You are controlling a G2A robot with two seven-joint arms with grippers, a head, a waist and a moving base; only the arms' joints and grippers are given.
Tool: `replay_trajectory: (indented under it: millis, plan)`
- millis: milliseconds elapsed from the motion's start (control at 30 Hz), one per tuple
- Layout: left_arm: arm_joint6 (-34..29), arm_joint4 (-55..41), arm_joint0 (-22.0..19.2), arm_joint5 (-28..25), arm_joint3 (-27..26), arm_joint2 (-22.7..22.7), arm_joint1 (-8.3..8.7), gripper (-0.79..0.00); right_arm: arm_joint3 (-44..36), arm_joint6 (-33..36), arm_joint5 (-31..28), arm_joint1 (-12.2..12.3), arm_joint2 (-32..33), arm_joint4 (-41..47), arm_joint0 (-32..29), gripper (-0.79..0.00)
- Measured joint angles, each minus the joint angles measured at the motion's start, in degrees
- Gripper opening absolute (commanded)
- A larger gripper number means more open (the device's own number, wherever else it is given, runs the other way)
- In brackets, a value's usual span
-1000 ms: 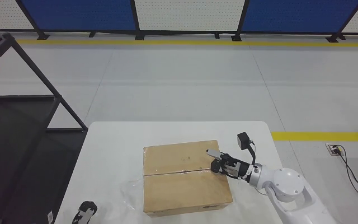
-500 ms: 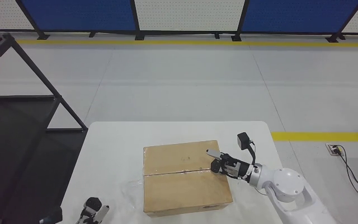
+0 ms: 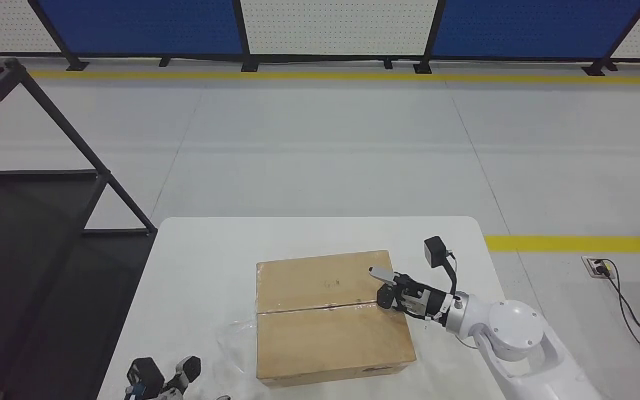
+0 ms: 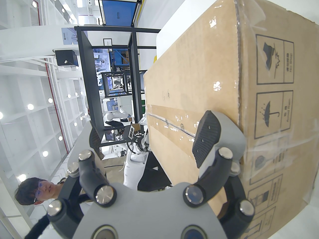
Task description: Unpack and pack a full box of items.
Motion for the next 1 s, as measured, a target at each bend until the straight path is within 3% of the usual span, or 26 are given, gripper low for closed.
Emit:
replay_trajectory:
  millis: [367, 700, 733, 767, 800, 900, 1000]
  plan:
    - [0.48, -1.06, -0.24, 0.37, 0.67, 0.54, -0.07, 0.000, 0.00, 0.00, 0.00, 0.00, 0.00, 0.00, 0.00, 0.000]
    - [-10.82, -4.18, -7.57, -5.22, 4.70, 2.14, 1.54, 0.000, 0.00, 0.00, 0.00, 0.00, 0.00, 0.00, 0.00, 0.000]
    - [-12.01, -4.57, -8.32, -5.74, 5.23, 2.29, 1.75, -0.126, 0.00, 0.00, 0.00, 0.00, 0.00, 0.00, 0.00, 0.000]
    - [-12.88, -4.88, -8.86, -6.10, 5.63, 2.45, 1.90, -0.302, 0.00, 0.00, 0.00, 0.00, 0.00, 0.00, 0.00, 0.000]
    - [-13.62, -5.33, -9.37, -6.31, 6.07, 2.65, 2.04, -0.400, 0.00, 0.00, 0.00, 0.00, 0.00, 0.00, 0.00, 0.000]
    - [-15.94, -7.87, -10.69, -6.37, 7.25, 3.79, 2.54, -0.468, 0.00, 0.00, 0.00, 0.00, 0.00, 0.00, 0.00, 0.000]
    - [-17.98, -10.80, -11.62, -6.34, 7.79, 4.96, 3.13, -0.462, 0.00, 0.00, 0.00, 0.00, 0.00, 0.00, 0.00, 0.000]
